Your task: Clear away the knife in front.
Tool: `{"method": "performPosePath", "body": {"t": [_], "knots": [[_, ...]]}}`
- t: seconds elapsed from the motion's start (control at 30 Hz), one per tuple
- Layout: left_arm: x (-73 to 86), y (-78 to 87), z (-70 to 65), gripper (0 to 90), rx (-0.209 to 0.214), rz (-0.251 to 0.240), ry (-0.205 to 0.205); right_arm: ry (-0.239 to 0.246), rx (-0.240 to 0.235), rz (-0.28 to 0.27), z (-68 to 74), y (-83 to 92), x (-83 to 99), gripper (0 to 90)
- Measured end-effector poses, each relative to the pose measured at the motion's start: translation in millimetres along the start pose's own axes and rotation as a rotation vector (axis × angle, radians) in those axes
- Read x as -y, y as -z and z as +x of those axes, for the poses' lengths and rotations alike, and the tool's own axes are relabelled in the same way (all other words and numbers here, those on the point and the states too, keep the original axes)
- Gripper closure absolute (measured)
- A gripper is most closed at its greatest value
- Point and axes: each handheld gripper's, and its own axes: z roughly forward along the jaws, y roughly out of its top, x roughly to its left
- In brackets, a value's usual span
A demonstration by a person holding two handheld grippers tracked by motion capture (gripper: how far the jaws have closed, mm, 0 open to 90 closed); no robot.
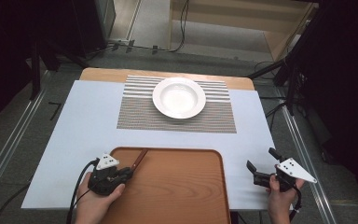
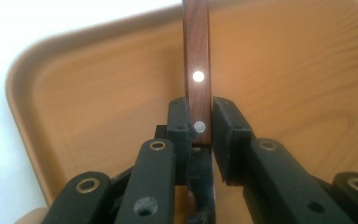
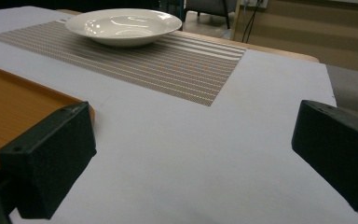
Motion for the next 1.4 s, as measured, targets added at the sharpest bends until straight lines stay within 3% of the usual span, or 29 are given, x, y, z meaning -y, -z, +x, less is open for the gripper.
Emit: {"method": "performPosePath", "body": {"t": [0.5, 0.63, 0.77, 0.9, 1.07, 1.4], "knots": [[9.5, 4.0, 0.0, 76.5, -0.058, 0.026, -0.013, 0.003, 0.001, 0.001, -0.1, -0.4, 0.0, 0.0], [6.4, 6.2, 1.7, 72.9, -0.025, 0.003, -0.006, 0.003, 0.002, 0.000, -0.1, -0.4, 0.0, 0.0], [-2.3, 3.9, -6.8, 79.3, 0.003, -0.010, -0.071, 0.004, 0.002, 0.004, 0.1, -0.7, -0.1, 0.0], [-10.7, -9.0, -12.4, 89.5, 0.038, 0.031, -0.132, 0.002, 0.004, 0.006, 0.3, -0.8, -0.1, 0.0], [-14.3, -18.3, -10.1, 89.6, 0.005, 0.062, -0.169, 0.001, 0.006, 0.007, 0.4, -0.7, 0.1, 0.0], [-7.3, -9.3, 12.1, 89.7, -0.020, 0.063, -0.130, 0.003, 0.005, 0.010, 0.9, -0.8, 0.0, 0.0]]}}
